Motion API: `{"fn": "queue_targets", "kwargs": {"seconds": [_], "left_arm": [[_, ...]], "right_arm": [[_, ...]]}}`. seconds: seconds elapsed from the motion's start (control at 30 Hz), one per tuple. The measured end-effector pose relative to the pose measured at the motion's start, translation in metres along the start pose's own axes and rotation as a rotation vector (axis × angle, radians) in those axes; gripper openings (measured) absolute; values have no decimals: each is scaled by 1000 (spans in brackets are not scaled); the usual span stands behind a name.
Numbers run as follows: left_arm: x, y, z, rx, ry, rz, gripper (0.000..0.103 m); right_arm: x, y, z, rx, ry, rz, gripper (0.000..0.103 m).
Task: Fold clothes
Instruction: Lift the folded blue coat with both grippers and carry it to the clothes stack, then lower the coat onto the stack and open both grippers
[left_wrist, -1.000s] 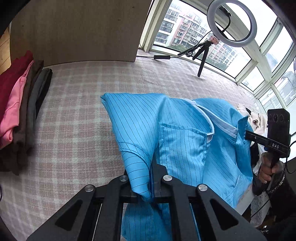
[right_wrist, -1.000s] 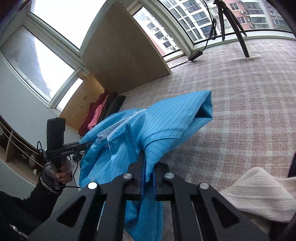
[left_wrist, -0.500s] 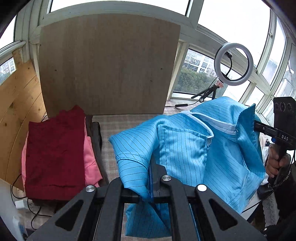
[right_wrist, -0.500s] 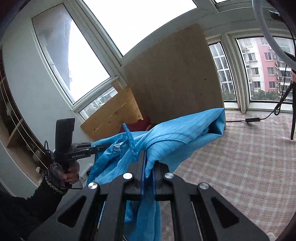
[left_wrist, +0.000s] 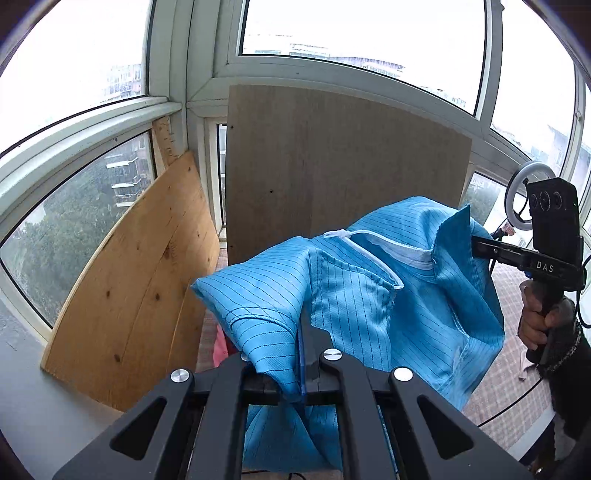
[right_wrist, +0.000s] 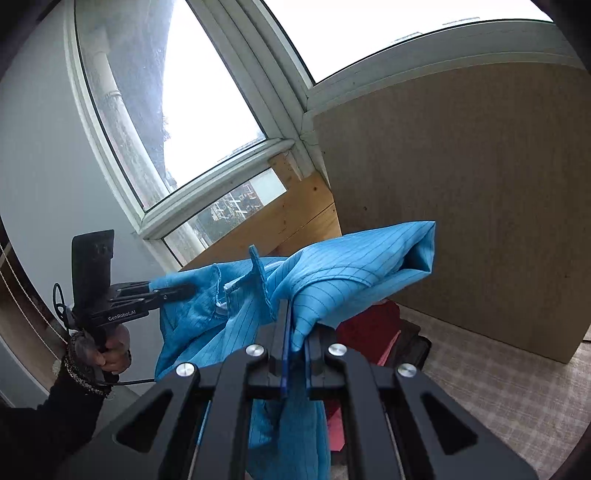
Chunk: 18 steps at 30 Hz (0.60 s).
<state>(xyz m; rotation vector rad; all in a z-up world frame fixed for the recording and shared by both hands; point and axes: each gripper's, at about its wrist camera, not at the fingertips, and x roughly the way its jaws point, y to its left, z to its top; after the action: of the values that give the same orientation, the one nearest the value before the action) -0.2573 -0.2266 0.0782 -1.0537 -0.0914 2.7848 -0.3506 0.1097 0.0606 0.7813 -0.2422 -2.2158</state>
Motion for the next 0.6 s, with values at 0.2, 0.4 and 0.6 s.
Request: {"fn": "queue_targets", "kwargs": {"seconds": [0.2, 0.4, 0.6], "left_arm": [[-28, -3, -45, -82, -75, 32, 5], [-3, -18, -96, -242, -85, 53, 6], [95, -24, -142, -296, 192, 19, 14]], "right_arm": [[71, 7, 73, -182, 165, 16, 5], [182, 5, 90, -366, 386, 76, 5], [304, -32, 28, -523, 656, -131, 15]]}}
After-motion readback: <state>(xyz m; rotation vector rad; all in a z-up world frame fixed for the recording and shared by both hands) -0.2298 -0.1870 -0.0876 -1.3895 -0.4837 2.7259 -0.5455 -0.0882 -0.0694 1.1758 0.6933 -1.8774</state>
